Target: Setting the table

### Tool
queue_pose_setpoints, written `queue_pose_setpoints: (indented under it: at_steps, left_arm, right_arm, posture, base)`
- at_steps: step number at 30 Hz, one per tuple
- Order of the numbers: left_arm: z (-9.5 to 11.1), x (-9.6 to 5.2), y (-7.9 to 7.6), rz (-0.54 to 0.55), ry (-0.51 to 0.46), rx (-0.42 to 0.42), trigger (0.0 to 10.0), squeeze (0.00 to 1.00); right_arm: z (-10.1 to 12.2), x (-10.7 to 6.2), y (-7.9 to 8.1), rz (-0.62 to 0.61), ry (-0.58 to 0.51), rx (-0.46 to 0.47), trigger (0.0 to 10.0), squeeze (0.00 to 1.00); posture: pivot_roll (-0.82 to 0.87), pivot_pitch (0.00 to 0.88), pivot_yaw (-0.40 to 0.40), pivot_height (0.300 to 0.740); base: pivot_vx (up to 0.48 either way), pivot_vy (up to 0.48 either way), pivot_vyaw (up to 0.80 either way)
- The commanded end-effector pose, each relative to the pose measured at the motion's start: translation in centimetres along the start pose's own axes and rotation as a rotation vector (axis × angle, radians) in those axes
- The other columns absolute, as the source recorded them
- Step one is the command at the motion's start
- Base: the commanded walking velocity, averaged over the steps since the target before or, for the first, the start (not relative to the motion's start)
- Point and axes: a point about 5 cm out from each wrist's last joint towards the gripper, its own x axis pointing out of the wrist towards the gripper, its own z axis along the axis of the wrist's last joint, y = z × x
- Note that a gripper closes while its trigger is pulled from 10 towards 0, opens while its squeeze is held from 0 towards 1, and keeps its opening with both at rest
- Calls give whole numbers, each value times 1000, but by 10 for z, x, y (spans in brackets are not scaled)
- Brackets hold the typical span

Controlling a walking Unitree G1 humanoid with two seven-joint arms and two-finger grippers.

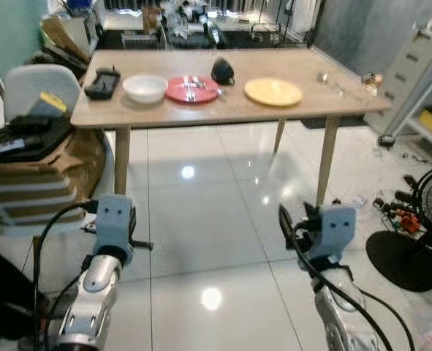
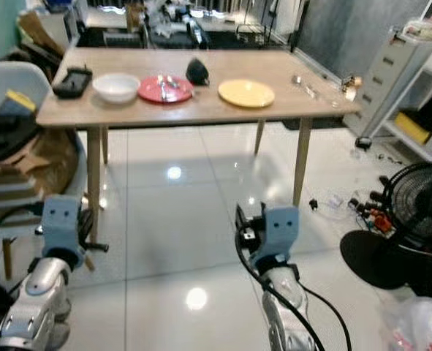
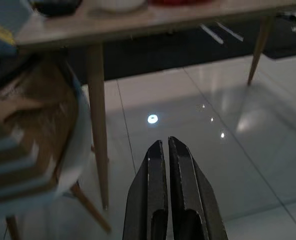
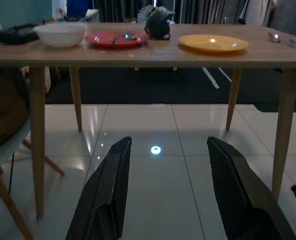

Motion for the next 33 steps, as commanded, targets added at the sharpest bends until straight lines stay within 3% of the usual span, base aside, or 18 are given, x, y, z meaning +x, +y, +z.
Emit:
queue_pose_setpoints:
  at_steps: [1,8,12,18,33]
  left_arm:
    - [2,0,-6,-20,6,-13,10000,0]
    - [8,1,-10,-34,-7,-26,10000,0]
    - [8,-3,-23,-75,-3,-35,10000,0]
    - [7,-6,-31,-95,8,-44,10000,0]
    - [9,-4,-25,-82,6,-33,10000,0]
  right_arm:
    - [-1,-3,-5,-30,17,16,10000,0]
    - [-2,-4,-5,-33,23,23,10000,0]
    - [-4,-6,-5,-35,47,29,10000,0]
    - [-4,-7,-2,-22,58,29,10000,0]
    - [-4,-6,2,2,67,32,10000,0]
  posture:
    - [61,124,47,740]
    - [64,126,46,740]
    - [63,125,47,740]
    - [60,121,42,740]
    - [58,105,37,740]
  base:
    - [480,0,0]
    - [480,0,0]
    - [480,0,0]
    - [480,0,0]
    - [480,0,0]
